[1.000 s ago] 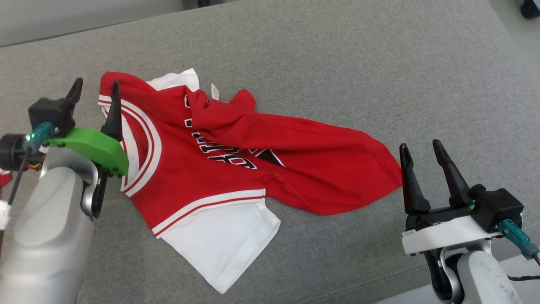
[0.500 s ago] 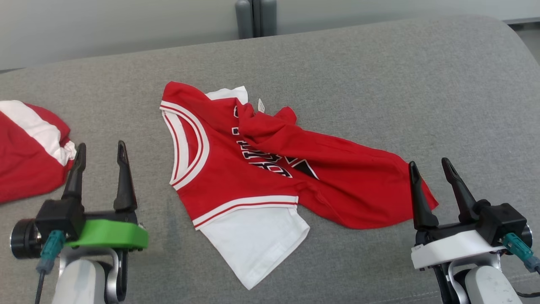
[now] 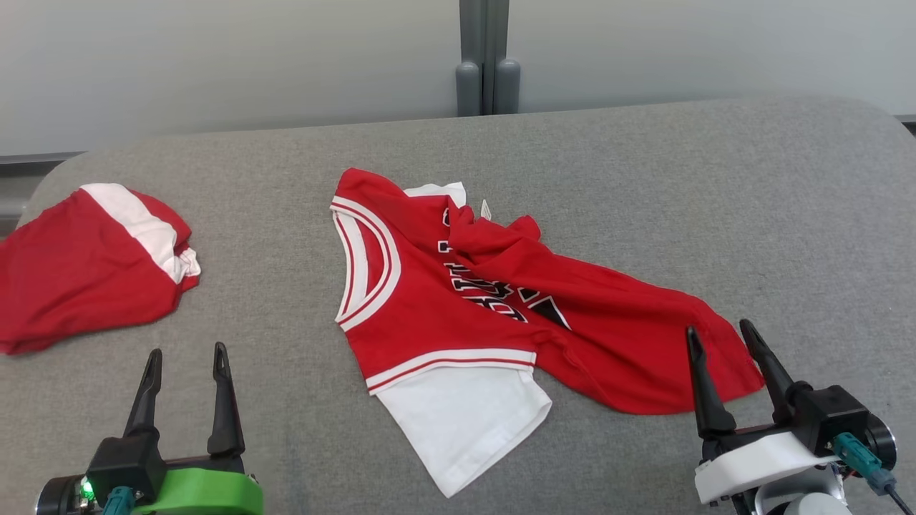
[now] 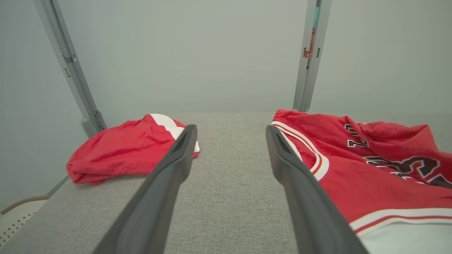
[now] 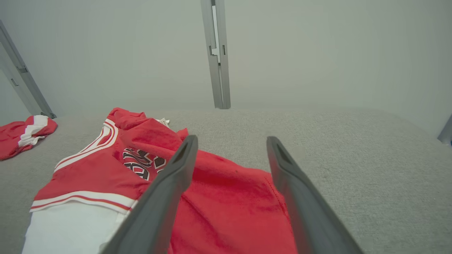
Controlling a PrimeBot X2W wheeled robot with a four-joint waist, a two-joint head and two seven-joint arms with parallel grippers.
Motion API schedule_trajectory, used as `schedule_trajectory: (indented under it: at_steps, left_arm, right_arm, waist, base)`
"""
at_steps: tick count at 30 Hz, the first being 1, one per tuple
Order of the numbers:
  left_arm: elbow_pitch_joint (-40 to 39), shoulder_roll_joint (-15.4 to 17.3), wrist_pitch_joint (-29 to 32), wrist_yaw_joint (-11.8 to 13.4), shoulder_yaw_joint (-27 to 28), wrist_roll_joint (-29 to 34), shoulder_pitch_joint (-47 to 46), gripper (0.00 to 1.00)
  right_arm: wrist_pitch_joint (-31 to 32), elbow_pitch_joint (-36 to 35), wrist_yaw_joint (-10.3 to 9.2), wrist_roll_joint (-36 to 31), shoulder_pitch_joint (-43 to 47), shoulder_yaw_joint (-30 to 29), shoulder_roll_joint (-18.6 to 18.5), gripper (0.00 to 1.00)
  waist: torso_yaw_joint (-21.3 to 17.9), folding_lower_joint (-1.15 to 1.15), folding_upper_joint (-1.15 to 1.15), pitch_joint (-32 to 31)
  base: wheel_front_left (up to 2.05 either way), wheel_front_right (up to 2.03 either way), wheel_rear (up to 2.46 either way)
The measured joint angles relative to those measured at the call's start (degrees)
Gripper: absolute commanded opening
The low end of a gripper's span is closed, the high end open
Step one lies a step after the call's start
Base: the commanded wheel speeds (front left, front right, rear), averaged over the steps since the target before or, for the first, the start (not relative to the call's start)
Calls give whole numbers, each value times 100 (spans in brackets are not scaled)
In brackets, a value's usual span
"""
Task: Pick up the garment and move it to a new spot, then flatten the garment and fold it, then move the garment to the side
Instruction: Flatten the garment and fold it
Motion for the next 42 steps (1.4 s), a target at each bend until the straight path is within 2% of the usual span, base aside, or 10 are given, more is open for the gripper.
schedule_trajectory:
  at_steps: [15, 20, 31, 42]
  left_arm:
    - [253, -111, 1, -155, 136, 80, 55, 100]
    - [584, -134, 0, -312, -237, -40, 15, 100]
    - [1893, -148, 1, -455, -1624, -676, -372, 100]
    - [3084, -154, -15, -538, -2557, -1261, -736, 100]
  right_arm:
    - [0, 200, 0, -67, 44, 66, 0, 100]
    - [0, 499, 0, -58, -98, -122, 22, 100]
    - [0, 1652, 0, -56, -544, -608, -218, 100]
    - [1, 2649, 0, 46, -894, -500, -248, 100]
  waist:
    - [60, 0, 0, -71]
    - [2, 0, 0, 23]
    - [-163, 0, 0, 297]
    - [-289, 0, 0, 349]
  base:
    - [0, 0, 0]
    - [0, 0, 0]
    - [0, 0, 0]
    - [0, 0, 0]
